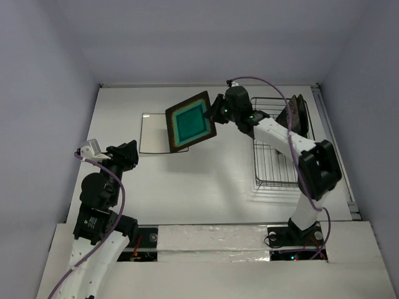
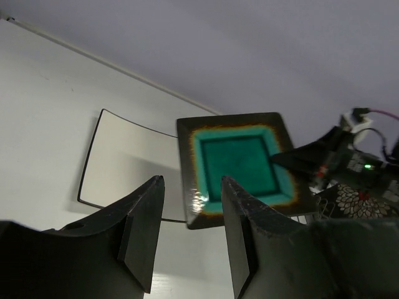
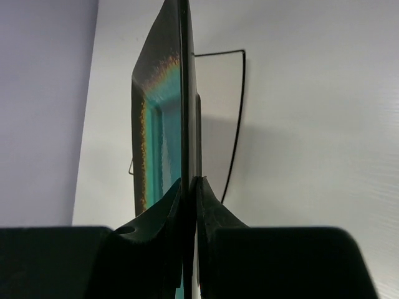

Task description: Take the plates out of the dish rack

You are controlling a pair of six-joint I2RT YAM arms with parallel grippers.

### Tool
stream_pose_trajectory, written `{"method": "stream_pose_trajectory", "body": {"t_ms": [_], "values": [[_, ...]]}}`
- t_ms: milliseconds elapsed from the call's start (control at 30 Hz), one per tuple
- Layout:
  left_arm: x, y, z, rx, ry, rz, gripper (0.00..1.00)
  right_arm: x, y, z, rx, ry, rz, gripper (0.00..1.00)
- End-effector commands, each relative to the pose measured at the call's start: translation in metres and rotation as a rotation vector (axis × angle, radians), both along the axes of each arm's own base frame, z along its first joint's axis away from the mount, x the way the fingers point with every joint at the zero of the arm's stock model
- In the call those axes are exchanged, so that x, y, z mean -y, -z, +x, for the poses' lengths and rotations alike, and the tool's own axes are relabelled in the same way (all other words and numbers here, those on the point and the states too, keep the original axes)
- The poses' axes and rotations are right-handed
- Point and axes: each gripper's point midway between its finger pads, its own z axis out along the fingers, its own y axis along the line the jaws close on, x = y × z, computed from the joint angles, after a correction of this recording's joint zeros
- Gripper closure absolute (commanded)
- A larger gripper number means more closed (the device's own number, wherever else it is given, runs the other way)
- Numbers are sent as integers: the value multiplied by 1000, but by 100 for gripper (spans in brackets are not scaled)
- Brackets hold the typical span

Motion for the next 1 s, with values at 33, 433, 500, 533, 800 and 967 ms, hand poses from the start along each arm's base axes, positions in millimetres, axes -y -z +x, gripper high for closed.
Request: {"method": "stream_pose_trajectory", "body": {"t_ms": [33, 433, 500, 533, 800, 967], "values": [[2, -10, 0, 43, 11, -13, 61, -56, -135, 22, 258, -26, 442, 100], [3, -10, 1, 43, 11, -13, 61, -132, -58, 64, 89, 14, 550, 100], [3, -10, 0, 44, 11, -14, 61, -139, -37, 70, 51, 13, 553, 100], [2, -11, -1, 48, 11, -15, 61, -141, -30, 71, 38, 16, 554, 100], [3, -10, 1, 44, 11, -14, 61, -151, 12, 75, -27, 28, 503, 97], [3, -10, 1, 45, 11, -16, 61, -148, 37, 70, -84, 31, 410, 54]]}}
